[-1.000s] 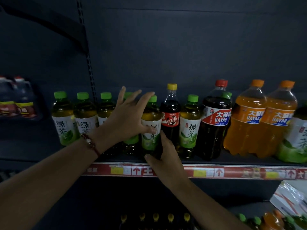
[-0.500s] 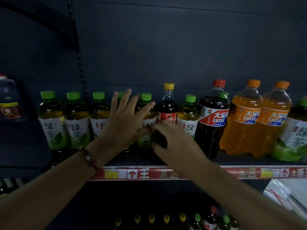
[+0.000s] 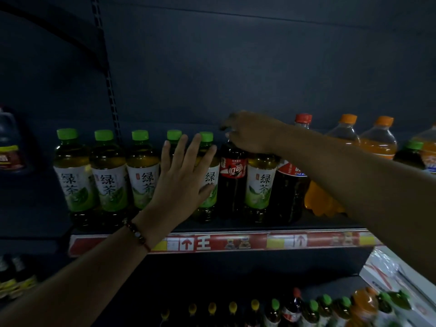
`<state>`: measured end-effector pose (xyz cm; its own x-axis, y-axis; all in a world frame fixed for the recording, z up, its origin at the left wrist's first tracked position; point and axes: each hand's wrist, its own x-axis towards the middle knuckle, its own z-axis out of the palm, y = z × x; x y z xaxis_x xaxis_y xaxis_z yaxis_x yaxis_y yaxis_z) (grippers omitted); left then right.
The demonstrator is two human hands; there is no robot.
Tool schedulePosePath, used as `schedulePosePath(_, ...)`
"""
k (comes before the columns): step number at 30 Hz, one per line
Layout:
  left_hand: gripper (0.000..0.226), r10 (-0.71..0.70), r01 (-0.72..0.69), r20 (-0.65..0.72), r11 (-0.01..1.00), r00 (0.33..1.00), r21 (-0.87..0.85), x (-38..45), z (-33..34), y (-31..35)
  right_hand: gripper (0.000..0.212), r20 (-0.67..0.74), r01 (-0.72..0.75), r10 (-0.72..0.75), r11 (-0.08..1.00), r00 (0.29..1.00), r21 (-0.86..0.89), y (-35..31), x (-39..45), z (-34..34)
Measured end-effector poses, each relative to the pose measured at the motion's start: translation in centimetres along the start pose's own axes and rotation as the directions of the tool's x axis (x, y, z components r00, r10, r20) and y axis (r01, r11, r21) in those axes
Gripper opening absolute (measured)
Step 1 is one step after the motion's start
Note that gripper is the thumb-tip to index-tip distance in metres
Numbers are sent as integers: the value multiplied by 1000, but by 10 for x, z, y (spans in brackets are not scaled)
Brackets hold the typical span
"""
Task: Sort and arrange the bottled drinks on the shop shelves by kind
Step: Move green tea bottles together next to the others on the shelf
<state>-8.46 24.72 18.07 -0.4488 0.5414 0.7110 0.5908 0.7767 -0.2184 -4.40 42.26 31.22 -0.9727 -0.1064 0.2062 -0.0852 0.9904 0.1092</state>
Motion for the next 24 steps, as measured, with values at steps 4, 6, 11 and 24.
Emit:
schedulePosePath(4,86,-11,11,3,1000,1000,-1,-1,-1,2,38,-63,20,-15,996,998,86,4,-2,-7)
schedulePosePath(6,86,-24,24,15,1000,1000,7,-2,-2,4,37,-97,58,-47,992,994,113,4,-10,-10)
schedulePosePath(11,86,-41,44,56,997,998,-59,-11,-6,9,37,-194,152,-124,979,973,134,-2,-41,-18)
schedulePosePath(24,86,-208,469,465,-33,860,-882,-113,-85,164,36,-284,220,-81,837,955,501,-3,-196,1)
